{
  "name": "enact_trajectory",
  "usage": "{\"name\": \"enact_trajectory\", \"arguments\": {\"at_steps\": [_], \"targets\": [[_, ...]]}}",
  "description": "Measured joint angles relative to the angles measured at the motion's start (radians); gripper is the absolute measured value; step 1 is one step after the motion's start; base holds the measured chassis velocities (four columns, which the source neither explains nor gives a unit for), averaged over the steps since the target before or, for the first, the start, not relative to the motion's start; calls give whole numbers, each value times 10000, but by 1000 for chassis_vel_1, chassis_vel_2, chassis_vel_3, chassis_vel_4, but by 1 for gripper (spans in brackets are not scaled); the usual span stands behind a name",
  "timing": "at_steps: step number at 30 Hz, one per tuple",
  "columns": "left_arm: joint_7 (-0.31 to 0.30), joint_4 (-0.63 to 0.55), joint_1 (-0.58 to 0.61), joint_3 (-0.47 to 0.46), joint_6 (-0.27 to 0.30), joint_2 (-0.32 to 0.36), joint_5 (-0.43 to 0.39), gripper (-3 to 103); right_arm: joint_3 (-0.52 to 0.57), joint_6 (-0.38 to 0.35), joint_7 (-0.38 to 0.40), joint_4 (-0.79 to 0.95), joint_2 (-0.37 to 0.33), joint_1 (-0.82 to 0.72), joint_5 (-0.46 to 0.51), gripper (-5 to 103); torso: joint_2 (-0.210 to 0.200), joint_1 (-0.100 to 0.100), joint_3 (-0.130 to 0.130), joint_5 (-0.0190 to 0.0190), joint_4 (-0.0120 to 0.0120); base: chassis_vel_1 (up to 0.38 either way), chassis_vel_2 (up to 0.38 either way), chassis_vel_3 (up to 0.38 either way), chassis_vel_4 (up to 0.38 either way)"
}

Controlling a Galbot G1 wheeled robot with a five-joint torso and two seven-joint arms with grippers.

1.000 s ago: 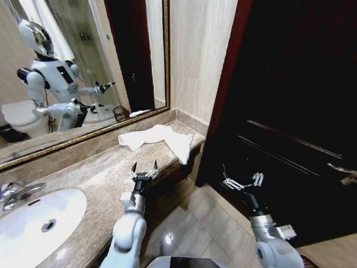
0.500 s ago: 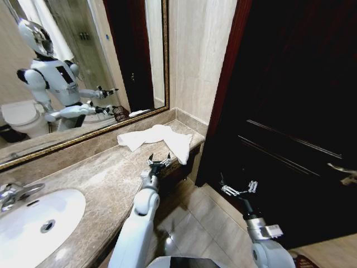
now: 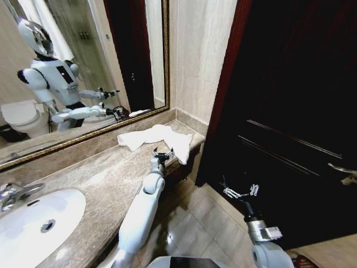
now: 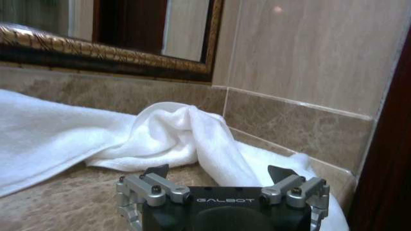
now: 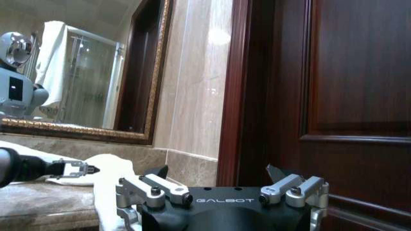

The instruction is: Discard the used towel into the hamper.

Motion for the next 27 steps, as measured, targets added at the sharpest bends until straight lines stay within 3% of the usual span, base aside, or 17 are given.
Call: {"name": "enact_trajectory", "arguments": {"at_steps": [4,18,22,24,26,27], "targets": [[-185,787,-819,199,181,180,-972,100,11,116,0,-43,18,-16,9,100,0,0,0,0,0,0,0,0,0],[-368,2970,-2555,827,122,71,-1746,101,89,309,22,-179,59,7,55,100,0,0,0,0,-1,0,0,0,0],[-387,3544,-2827,1052,14,135,-1953,96,129,345,32,-180,57,-23,86,100,0,-1,0,1,0,0,0,0,0],[-364,3949,-3016,1159,-201,142,-1987,87,132,376,34,-178,59,-29,92,100,0,-2,-1,1,0,0,0,0,0],[-334,4094,-3075,1192,-326,141,-1985,87,130,384,34,-175,62,-30,93,100,0,-2,-1,0,0,0,0,0,0],[-245,4282,-3145,1227,-471,146,-1975,81,124,391,35,-167,69,-31,94,100,0,-2,0,0,-1,0,0,0,0]]}}
